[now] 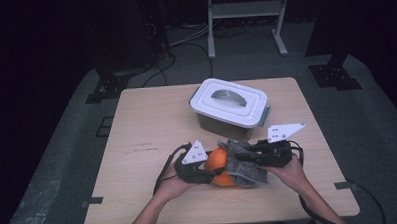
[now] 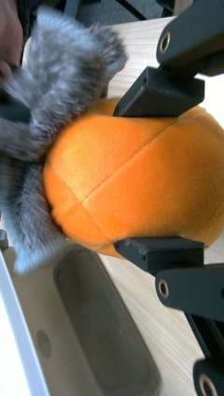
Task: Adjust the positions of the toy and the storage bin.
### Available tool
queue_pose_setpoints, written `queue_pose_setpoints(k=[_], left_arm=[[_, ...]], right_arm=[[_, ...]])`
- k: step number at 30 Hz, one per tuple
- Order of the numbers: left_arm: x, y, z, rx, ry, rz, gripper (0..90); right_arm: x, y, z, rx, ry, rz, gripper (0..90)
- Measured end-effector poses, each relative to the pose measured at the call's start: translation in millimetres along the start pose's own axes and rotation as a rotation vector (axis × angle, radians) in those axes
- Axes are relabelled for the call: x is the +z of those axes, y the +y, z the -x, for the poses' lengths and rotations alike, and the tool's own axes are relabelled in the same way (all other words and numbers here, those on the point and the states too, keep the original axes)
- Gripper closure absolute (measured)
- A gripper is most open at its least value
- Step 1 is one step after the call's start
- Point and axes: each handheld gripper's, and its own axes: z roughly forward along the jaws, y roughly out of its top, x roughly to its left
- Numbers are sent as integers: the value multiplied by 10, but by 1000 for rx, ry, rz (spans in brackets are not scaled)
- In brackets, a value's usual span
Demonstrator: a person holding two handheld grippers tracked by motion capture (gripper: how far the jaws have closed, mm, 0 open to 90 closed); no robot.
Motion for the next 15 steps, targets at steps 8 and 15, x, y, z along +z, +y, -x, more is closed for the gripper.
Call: queue_pose_setpoints(k=[8,15], left_arm=[[-15,-11,69,-7,4,-15,336],[13,-100,-63,-9,-103,53,100]], right_arm=[[113,18,-73,-57,-8,-54,757],[23,-135,-38,-26,10,-50,758]])
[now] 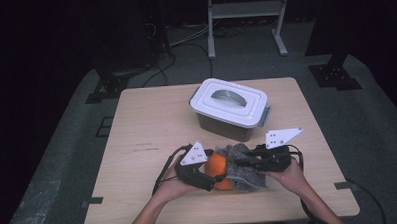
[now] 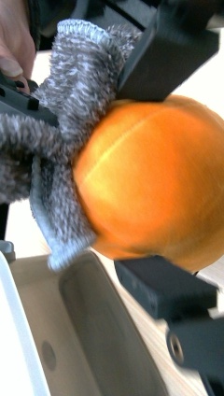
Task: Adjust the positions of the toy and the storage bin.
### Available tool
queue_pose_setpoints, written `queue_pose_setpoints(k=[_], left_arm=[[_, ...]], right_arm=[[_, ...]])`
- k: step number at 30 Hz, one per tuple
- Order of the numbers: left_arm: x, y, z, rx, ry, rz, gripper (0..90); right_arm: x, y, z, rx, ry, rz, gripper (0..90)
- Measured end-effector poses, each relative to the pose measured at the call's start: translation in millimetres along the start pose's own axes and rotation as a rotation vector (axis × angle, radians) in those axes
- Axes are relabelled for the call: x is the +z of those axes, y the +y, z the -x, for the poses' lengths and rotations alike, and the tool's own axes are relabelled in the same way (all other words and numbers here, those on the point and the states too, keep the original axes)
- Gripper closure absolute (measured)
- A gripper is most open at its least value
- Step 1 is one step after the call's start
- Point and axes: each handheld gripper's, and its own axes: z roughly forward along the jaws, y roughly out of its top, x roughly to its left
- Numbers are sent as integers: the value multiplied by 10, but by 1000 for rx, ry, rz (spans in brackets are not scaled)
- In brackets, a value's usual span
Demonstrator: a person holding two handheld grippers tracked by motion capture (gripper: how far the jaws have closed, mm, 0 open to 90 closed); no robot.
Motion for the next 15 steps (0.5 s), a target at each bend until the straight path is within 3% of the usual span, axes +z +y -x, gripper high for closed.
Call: queue_pose_setpoints(k=[2,5,8,11,15], left_arm=[[27,-45,-26,8,-24,13,78],[66,-118,-72,-14,-58,48,86],[57,-159,-69,-12,-64,66,243],[44,-89,18,-11,-16,40,343],[66,43,158,-23,63,-1,386]], right_arm=[[-14,-13,8,1,16,-6,758],[-30,-33,30,-4,22,-7,757],[-55,-68,78,13,15,-3,757],[-66,-72,101,23,4,-5,758],[-71,47,89,31,2,18,759]])
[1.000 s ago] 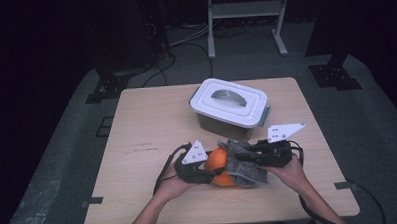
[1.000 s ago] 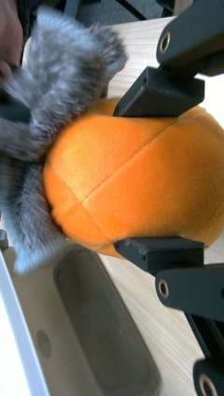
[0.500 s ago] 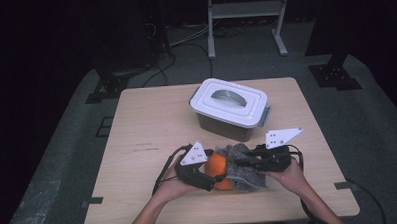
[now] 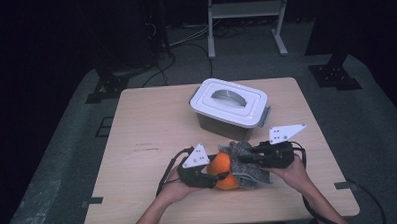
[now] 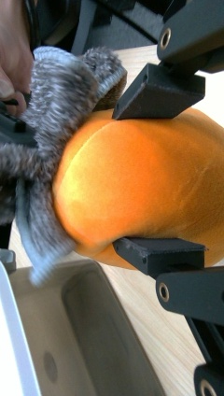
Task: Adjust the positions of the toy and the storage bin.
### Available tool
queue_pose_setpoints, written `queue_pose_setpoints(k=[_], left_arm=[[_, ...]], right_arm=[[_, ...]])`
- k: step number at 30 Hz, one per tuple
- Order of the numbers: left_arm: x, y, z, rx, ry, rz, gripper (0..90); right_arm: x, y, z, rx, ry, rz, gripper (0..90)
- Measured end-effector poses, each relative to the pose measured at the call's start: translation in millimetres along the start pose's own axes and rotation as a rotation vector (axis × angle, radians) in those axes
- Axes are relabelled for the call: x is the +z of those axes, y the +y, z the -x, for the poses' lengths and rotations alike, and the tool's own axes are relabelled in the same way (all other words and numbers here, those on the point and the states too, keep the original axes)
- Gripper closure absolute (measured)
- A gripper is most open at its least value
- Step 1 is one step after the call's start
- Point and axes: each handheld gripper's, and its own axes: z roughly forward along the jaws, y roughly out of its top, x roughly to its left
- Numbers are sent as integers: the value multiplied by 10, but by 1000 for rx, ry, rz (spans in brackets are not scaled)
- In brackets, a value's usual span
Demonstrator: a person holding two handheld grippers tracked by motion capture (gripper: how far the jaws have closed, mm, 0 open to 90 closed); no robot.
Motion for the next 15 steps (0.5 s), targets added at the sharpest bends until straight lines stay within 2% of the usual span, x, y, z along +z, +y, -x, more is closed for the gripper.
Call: queue_pose_setpoints(k=[2,5,8,12,15], left_arm=[[17,22,27,1,28,-11,388],[14,2,15,-14,46,-11,391],[-10,-34,-3,-29,40,-2,385],[1,-41,16,-14,32,10,375],[16,-27,31,-4,31,10,368]], right_arm=[[18,66,-37,-18,5,10,759],[62,116,-90,-56,-13,-9,758],[4,26,-27,-31,-22,-13,759],[-83,-105,48,20,-33,-11,759],[-72,-40,16,7,-30,-8,759]])
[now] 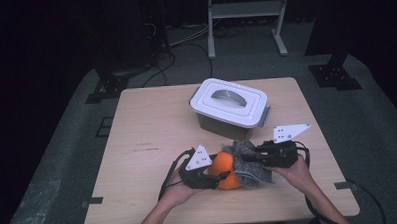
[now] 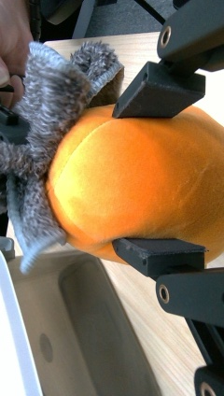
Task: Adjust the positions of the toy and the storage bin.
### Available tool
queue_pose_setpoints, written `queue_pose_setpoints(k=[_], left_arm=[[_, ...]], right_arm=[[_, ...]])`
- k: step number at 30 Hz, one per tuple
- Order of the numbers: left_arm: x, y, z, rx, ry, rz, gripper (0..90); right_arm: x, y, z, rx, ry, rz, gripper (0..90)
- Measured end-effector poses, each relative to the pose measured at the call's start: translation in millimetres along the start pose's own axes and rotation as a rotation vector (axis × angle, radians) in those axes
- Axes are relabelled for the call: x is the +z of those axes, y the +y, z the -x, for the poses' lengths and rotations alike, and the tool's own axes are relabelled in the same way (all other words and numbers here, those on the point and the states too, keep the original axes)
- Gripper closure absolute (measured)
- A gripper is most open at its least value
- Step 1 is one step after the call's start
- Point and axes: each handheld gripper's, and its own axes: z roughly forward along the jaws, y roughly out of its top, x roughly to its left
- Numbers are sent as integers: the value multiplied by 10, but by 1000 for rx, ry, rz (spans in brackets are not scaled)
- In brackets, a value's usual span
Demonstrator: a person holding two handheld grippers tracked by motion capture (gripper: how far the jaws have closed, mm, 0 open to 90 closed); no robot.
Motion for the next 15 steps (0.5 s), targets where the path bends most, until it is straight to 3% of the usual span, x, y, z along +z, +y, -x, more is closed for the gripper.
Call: queue_pose_setpoints(k=[5,9,13,15], left_arm=[[-3,-1,13,7,-3,-3,348],[-31,-59,-47,12,-38,1,272],[-51,-98,-107,62,-85,57,154],[-60,-98,-157,64,-119,79,112]], right_arm=[[150,204,-70,-64,13,-5,756],[183,145,-40,-57,41,-23,758],[134,69,-27,-61,72,-22,759],[94,51,-17,-61,86,-27,759]])
